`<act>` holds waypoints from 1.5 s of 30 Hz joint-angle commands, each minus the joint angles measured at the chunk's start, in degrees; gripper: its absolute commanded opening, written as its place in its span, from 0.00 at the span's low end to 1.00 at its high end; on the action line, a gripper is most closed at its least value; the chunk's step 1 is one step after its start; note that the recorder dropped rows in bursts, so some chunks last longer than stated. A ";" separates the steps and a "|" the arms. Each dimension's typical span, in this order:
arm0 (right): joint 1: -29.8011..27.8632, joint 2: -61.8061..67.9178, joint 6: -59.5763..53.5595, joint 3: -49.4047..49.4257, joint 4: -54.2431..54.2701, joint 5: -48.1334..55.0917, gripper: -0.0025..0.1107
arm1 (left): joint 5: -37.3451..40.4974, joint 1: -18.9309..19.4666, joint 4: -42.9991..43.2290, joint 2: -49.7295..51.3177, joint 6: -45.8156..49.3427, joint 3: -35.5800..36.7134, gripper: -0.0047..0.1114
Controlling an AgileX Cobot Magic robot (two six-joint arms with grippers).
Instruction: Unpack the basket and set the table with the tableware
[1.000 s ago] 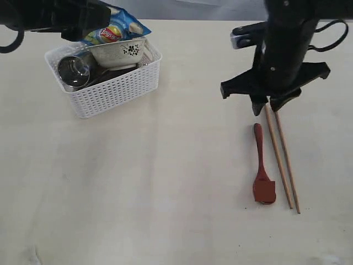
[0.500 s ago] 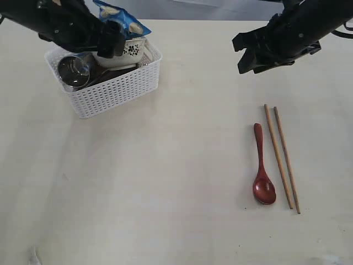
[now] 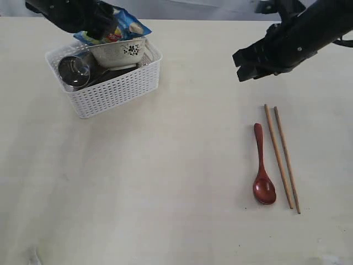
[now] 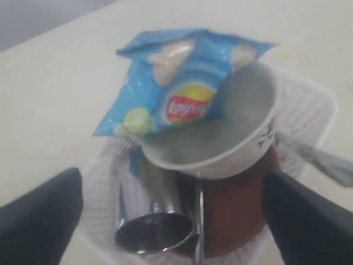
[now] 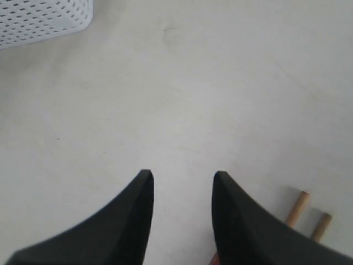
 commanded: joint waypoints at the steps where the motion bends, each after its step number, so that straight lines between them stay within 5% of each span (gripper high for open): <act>1: -0.05 -0.43 -4.81 2.26 0.86 -6.55 0.33 | 5.08 0.10 4.40 -0.01 4.29 0.02 0.71; 11: -0.17 -2.69 -4.79 2.11 1.46 -4.28 0.33 | 4.03 0.10 12.53 -1.83 6.19 7.81 0.65; 20: -0.17 -2.76 -4.92 2.11 2.64 -3.49 0.33 | -7.58 0.10 18.73 -1.83 5.95 13.92 0.65; 27: -0.17 -2.76 -4.92 2.11 3.07 -3.49 0.33 | -8.77 0.10 23.53 -1.47 5.95 15.69 0.65; 36: -0.17 -2.76 -4.92 2.11 3.32 -3.49 0.33 | -16.88 6.70 23.69 1.21 4.98 15.76 0.65; 45: -0.17 -2.76 -4.92 2.11 3.32 -3.71 0.33 | -22.93 7.44 23.58 5.57 7.06 15.76 0.65</act>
